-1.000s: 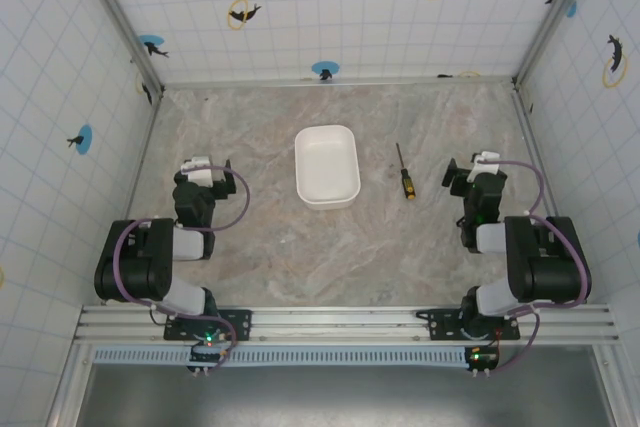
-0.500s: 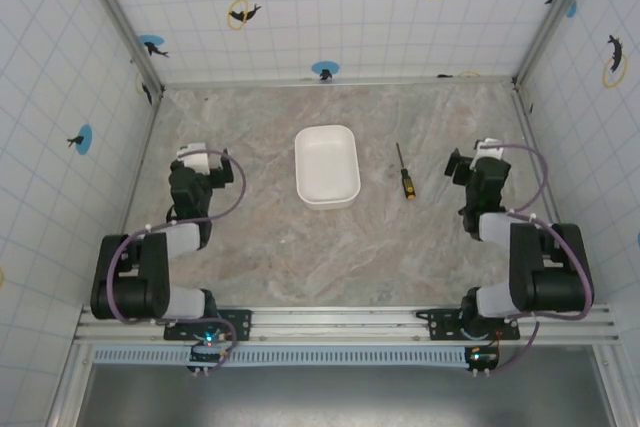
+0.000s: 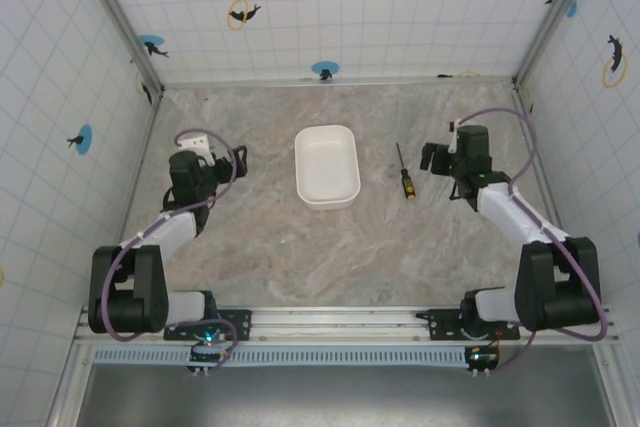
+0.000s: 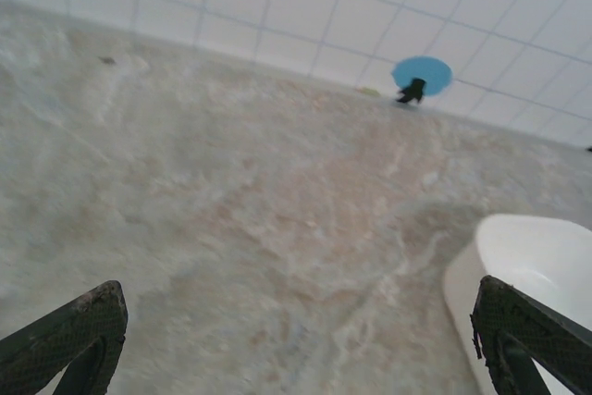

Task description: Put the screwdriver in the bin

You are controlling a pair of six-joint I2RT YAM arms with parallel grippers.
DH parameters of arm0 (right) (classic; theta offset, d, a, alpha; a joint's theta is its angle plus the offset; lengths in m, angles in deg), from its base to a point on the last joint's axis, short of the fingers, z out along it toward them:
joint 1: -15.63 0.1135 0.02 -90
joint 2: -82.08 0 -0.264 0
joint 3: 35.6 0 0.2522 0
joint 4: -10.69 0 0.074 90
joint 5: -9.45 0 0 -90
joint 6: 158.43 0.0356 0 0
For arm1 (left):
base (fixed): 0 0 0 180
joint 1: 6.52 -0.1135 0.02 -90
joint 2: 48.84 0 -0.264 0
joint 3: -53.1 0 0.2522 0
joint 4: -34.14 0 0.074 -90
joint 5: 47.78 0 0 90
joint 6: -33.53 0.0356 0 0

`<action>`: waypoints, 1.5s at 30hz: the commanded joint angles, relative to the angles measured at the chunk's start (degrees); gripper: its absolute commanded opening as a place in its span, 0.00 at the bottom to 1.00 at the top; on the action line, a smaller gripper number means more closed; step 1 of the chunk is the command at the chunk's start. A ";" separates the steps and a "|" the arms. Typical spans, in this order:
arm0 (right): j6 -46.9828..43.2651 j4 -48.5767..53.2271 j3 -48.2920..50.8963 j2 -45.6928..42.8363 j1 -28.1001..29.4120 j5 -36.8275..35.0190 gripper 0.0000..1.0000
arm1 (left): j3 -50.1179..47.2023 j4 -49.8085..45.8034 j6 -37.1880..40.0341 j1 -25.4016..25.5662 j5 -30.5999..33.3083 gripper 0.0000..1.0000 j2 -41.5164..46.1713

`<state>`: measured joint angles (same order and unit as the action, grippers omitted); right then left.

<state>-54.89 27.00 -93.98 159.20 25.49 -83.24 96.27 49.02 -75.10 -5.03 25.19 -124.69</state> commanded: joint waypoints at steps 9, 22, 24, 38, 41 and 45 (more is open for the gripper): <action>4.65 13.48 -10.42 12.95 7.86 2.83 0.98 | 2.97 -8.45 -7.03 1.46 -13.12 0.98 -3.16; 2.63 22.71 -18.04 23.01 8.99 -0.44 0.77 | 1.57 -14.97 -6.51 1.84 -11.54 0.98 0.09; 2.54 23.09 -18.47 23.72 8.94 -0.60 0.75 | 1.66 -15.12 -6.64 1.80 -11.44 0.98 0.05; 1.75 24.72 -21.03 28.14 9.68 -0.11 0.51 | 4.74 -17.12 -6.87 3.32 -11.53 0.97 -3.16; 2.10 25.20 -21.59 28.86 9.81 -0.11 0.42 | 5.13 -18.11 -6.33 3.59 -11.05 0.98 -3.17; 2.57 25.48 -21.63 29.14 9.65 0.62 0.30 | 5.49 -18.82 -5.85 3.73 -10.78 0.98 -2.90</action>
<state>-52.60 50.78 -113.82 187.07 35.07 -83.24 100.09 31.95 -81.42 -1.68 13.99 -127.27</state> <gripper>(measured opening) 0.316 0.975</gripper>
